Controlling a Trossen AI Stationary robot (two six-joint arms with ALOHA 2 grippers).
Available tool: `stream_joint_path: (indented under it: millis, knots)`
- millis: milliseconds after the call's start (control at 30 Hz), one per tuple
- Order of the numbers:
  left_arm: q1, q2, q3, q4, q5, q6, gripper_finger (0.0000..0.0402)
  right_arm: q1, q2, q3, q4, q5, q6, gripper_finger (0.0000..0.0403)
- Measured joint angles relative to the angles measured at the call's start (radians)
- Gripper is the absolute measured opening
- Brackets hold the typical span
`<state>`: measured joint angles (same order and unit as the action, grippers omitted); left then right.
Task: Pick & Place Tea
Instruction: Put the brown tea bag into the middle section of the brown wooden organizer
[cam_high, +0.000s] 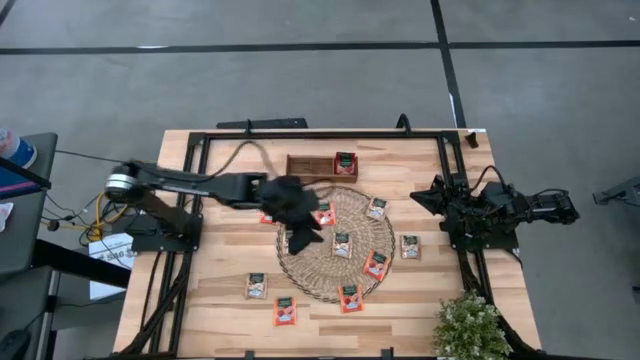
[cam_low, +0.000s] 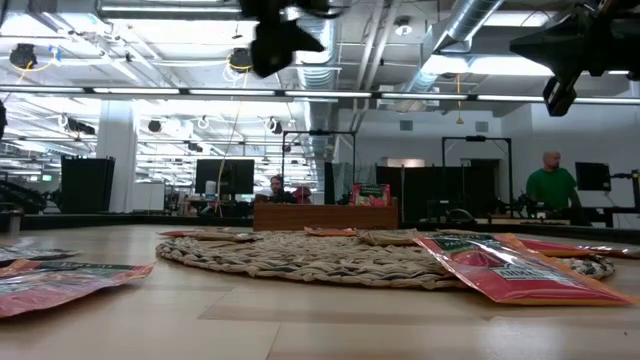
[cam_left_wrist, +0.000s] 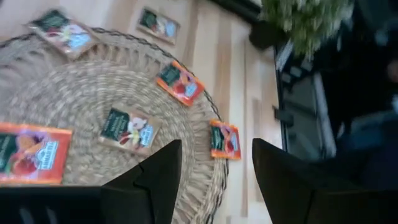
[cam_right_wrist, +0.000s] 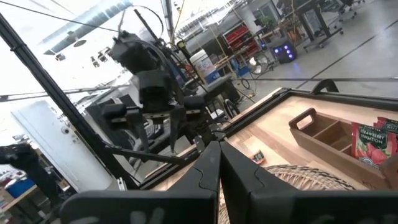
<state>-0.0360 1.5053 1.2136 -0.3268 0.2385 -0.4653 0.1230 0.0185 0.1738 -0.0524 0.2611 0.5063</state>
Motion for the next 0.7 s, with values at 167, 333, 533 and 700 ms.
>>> stream_joint_path:
  millis: [167, 333, 533, 700]
  knots:
    - [-0.029, -0.214, -0.293, 0.234, -0.065, -0.083, 0.0188, 0.0, 0.0, 0.0, 0.001, 0.0, -0.017, 0.0001]
    - [-0.041, -0.421, -0.516, 0.385, -0.137, -0.105, 0.0188, 0.0, 0.0, 0.002, 0.014, -0.013, -0.018, 0.0001]
    - [-0.044, -0.676, -0.723, 0.465, -0.204, -0.132, 0.0188, 0.0, 0.001, 0.052, 0.015, -0.05, -0.068, 0.0001]
    - [-0.044, -0.888, -0.85, 0.462, -0.242, -0.138, 0.0188, 0.0, 0.011, 0.103, -0.001, -0.05, -0.109, 0.0001]
